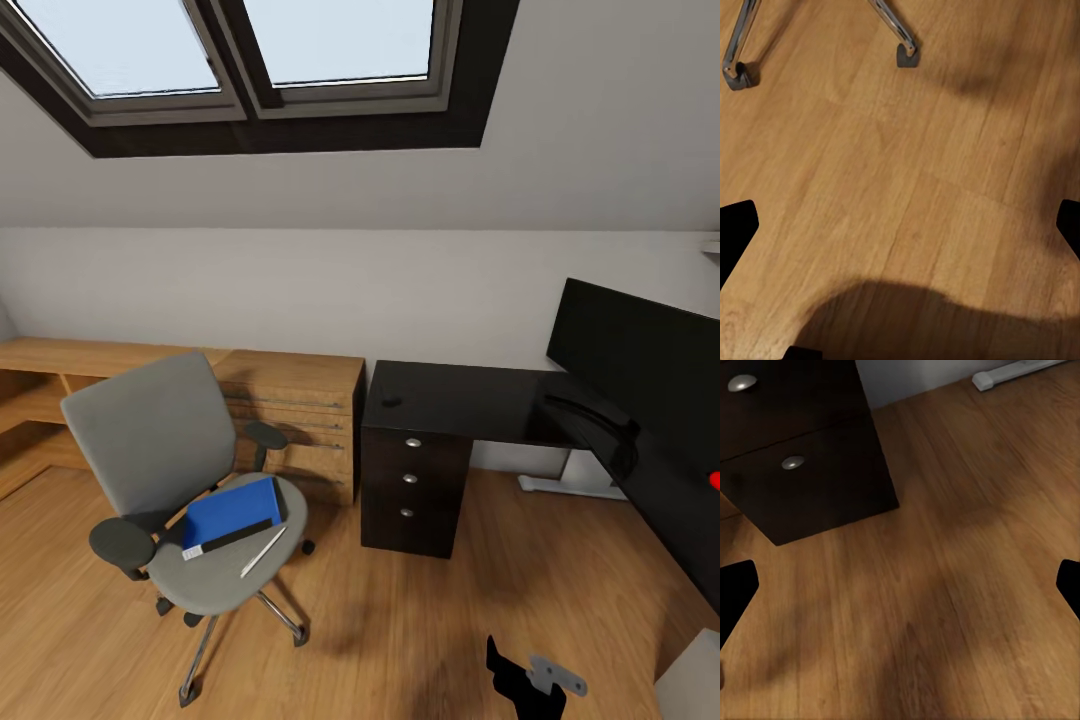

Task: In the bedroom, organize the workspace by keeping the computer under the desk, ensuring the monitor is on the desk, placing the keyboard on the desk next to the monitor, placing the mouse on the desk next to the keyboard, moving the folder from the swivel chair onto the desk next to the mouse, stacking the notebook on top of the folder with the pen on top of the notebook, and positioning the swivel chair next to the desk.

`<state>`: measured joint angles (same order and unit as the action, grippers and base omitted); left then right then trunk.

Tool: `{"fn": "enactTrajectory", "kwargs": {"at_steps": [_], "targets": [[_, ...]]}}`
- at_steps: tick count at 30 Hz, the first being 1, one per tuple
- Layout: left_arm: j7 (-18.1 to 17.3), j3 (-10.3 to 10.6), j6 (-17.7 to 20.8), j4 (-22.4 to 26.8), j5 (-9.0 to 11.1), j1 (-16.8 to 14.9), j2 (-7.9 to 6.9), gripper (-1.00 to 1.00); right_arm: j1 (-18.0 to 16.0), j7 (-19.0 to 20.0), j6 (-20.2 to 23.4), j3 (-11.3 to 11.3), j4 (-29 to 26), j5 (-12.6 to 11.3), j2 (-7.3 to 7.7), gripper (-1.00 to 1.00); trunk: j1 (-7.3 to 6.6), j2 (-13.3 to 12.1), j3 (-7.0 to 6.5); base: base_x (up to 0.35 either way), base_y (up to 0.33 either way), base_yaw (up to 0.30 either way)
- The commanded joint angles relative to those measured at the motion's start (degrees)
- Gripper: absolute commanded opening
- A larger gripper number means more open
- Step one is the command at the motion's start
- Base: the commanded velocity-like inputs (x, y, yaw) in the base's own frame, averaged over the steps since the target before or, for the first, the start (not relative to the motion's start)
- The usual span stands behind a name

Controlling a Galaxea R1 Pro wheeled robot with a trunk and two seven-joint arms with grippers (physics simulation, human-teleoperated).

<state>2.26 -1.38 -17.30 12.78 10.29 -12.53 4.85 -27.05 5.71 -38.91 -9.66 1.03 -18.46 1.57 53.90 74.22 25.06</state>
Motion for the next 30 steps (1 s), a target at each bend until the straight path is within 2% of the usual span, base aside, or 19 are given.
{"fn": "enactTrajectory", "kwargs": {"at_steps": [1,19,30], "targets": [[-0.01,-0.11,-0.19,-0.04,0.17,-0.04,-0.07,1.00,-0.03,0.56,-0.20,-0.45,0.11,-0.26,0.01,1.00,0.00,0.04,0.06,0.000,0.000,0.000],[0.02,-0.13,-0.18,-0.04,0.17,-0.04,-0.11,1.00,-0.02,0.54,-0.18,-0.45,0.19,-0.26,-0.23,1.00,0.00,0.04,0.06,-0.002,-0.002,0.000],[0.03,-0.12,-0.12,-0.04,0.17,-0.04,-0.11,1.00,-0.02,0.57,-0.17,-0.45,0.20,-0.26,-0.24,1.00,0.00,0.04,0.06,-0.148,-0.129,0.000]]}}
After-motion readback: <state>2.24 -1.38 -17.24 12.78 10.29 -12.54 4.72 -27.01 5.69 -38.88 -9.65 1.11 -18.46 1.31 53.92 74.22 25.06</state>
